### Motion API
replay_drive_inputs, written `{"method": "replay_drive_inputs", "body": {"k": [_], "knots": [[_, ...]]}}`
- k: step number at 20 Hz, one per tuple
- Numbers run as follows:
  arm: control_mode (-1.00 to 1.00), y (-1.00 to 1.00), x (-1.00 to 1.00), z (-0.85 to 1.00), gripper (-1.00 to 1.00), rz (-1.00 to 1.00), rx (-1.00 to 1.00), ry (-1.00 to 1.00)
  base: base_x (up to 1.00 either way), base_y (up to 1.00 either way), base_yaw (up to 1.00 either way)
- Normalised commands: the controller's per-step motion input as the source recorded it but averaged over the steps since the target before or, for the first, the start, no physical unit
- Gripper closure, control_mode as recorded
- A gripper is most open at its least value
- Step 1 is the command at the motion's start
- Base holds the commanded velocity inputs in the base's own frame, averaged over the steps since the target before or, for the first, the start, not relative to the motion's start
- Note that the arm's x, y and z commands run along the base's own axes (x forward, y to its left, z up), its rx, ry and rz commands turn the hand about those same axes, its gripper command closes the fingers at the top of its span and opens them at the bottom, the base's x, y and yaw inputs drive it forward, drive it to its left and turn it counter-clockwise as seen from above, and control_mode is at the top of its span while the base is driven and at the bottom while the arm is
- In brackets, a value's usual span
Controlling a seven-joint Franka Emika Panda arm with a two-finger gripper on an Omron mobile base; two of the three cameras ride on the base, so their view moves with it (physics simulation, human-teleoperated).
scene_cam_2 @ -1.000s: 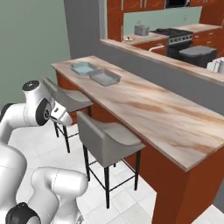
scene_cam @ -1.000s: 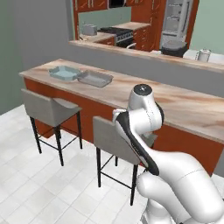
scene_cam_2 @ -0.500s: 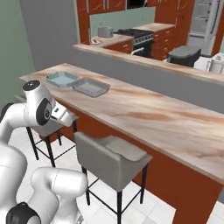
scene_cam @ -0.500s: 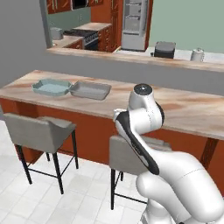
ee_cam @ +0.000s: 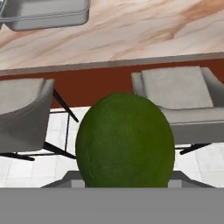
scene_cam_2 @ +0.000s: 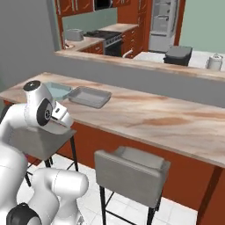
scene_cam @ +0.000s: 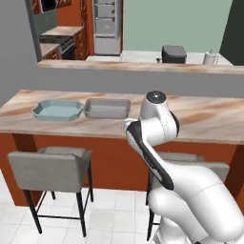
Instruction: Place the cold items (peach and lime) from the fridge in one tupperware on the dining counter. Place the warm items (kebab skewer and hot dog) in the stove area in another tupperware.
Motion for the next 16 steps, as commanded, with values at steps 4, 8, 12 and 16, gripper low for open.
{"method": "replay_drive_inputs", "body": {"k": [4,8,12,16], "knots": [[1.00,0.00,0.00,0.00,1.00,0.00,0.00,0.00,0.62,1.00,-0.41],[1.00,0.00,0.00,0.00,1.00,0.00,0.00,0.00,0.70,1.00,-0.32],[1.00,0.00,0.00,0.00,1.00,0.00,0.00,0.00,0.79,0.96,-0.29],[-1.00,0.34,0.48,0.00,1.00,-0.10,0.00,0.00,0.44,0.38,-0.14]]}}
